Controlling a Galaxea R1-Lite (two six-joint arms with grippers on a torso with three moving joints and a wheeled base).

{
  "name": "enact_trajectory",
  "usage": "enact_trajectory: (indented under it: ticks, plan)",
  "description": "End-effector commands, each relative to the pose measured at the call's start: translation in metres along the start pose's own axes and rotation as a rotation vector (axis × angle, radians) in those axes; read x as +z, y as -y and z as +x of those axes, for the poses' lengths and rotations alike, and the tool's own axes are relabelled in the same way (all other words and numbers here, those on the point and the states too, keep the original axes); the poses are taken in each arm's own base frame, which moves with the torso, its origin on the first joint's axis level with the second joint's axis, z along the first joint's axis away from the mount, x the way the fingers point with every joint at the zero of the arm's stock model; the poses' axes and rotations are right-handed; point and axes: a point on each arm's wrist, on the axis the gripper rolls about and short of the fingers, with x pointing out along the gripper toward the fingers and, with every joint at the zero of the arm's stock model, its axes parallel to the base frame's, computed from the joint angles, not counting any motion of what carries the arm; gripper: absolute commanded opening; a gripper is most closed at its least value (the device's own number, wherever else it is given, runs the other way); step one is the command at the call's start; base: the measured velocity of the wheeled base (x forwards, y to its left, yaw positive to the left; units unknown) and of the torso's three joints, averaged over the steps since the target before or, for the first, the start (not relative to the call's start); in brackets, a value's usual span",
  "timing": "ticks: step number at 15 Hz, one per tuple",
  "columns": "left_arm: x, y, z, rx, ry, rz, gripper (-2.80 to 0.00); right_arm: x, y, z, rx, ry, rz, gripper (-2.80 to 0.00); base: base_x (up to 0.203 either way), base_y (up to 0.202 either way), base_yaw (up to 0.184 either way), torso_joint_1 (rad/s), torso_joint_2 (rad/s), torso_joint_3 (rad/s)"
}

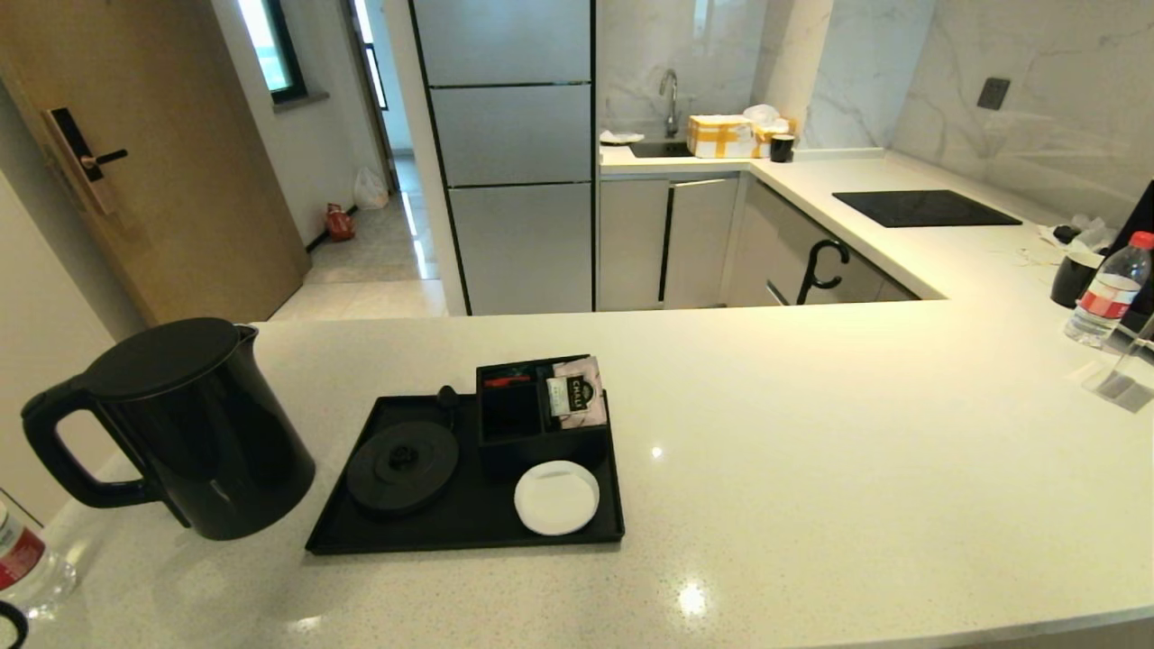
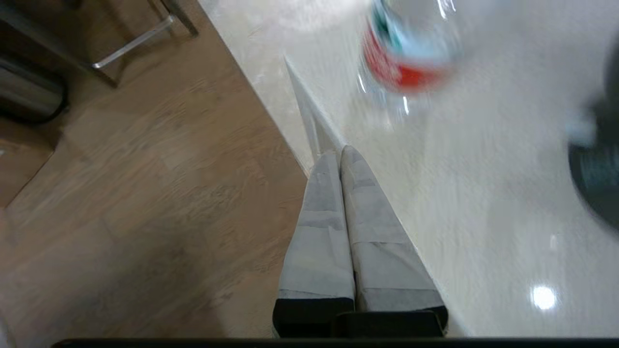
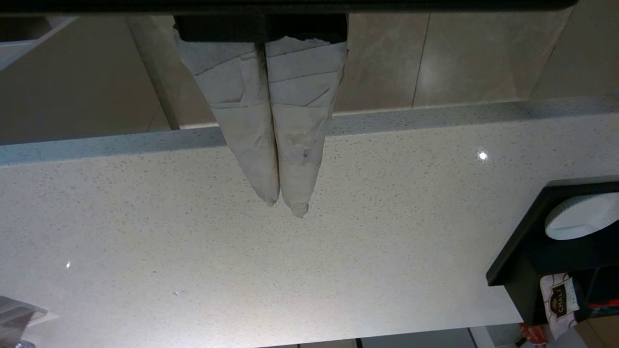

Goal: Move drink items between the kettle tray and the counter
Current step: Return the bottled water to its original position

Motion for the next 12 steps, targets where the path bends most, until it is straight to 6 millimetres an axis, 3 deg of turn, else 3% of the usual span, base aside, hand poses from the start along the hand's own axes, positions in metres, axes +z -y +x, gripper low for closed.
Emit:
enact_trajectory:
  ticks: [1,6,7,12]
  plan:
    - [0.002,-0.002,0.015,0.029,-0.018,-0.013,-2.8,0.0,0.0,0.0,0.0,-0.002,0.0,-2.8,0.0,0.0,0.0,0.0,0.0,0.0]
    - [0.002,-0.002,0.027,0.042,-0.028,-0.022,-2.8,0.0,0.0,0.0,0.0,-0.002,0.002,-2.8,0.0,0.0,0.0,0.0,0.0,0.0]
    - [0.002,-0.002,0.027,0.042,-0.028,-0.023,0.0,0.0,0.0,0.0,0.0,-0.002,0.002,-2.8,0.0,0.0,0.0,0.0,0.0,0.0]
    - [0.004,-0.004,0.015,-0.01,0.007,0.012,0.0,0.0,0.0,0.0,0.0,-0.002,0.0,-2.8,0.0,0.0,0.0,0.0,0.0,0.0]
